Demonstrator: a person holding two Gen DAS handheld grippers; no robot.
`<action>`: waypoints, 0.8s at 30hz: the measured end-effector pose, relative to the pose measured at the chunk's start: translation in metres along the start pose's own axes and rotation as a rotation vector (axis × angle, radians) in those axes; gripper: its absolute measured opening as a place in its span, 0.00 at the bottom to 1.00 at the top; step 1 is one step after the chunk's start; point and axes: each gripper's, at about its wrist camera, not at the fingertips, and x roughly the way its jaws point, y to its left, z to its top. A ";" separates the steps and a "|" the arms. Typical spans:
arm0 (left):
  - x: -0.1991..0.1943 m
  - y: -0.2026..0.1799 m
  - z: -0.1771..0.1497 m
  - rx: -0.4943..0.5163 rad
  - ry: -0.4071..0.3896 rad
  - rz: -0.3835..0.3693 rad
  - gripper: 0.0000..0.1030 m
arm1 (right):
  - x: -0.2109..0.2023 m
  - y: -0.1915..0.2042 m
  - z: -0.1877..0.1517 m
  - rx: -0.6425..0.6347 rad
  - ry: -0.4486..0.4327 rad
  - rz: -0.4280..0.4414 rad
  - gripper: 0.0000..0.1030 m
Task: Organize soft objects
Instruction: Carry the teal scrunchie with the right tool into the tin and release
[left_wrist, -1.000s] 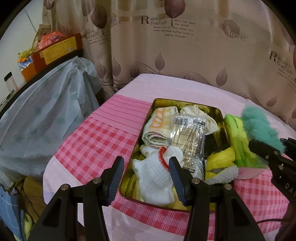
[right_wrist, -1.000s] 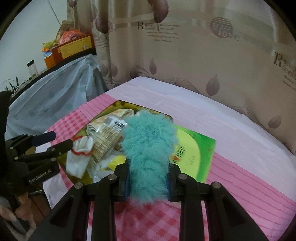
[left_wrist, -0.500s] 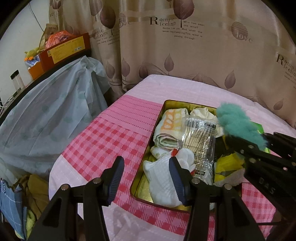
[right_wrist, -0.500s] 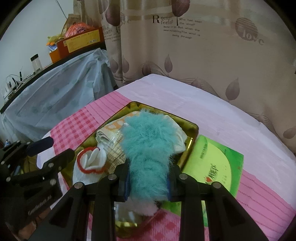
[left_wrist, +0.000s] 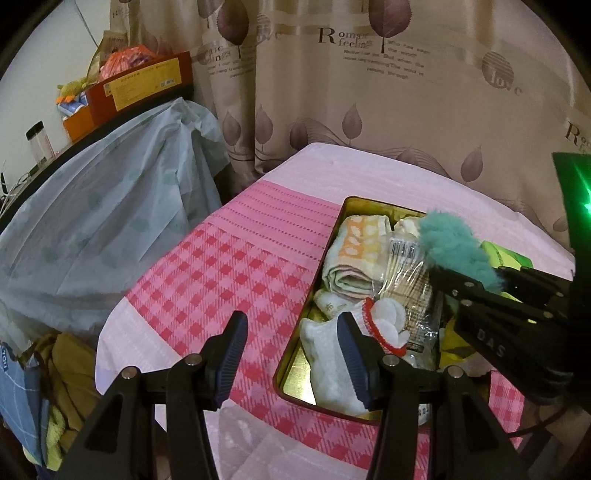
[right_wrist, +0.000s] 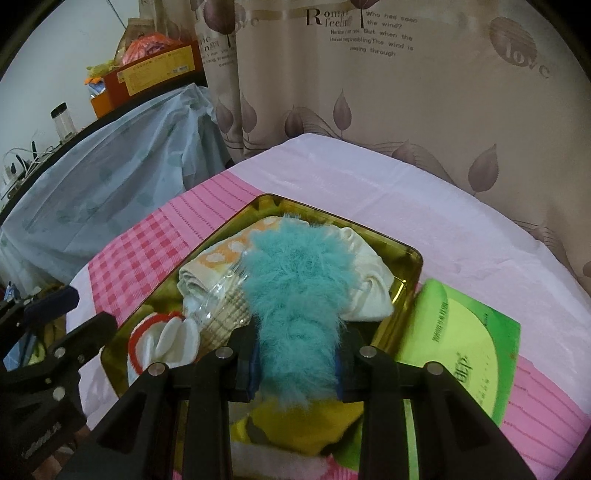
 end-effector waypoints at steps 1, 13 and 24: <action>0.001 0.001 0.000 -0.002 0.002 0.001 0.50 | 0.003 0.001 0.001 -0.001 0.002 -0.003 0.27; 0.002 0.004 -0.001 -0.007 -0.002 0.009 0.50 | 0.003 0.002 -0.001 0.008 -0.009 -0.006 0.42; -0.001 0.000 -0.001 0.004 -0.021 0.015 0.50 | -0.044 -0.002 -0.009 0.029 -0.101 -0.084 0.87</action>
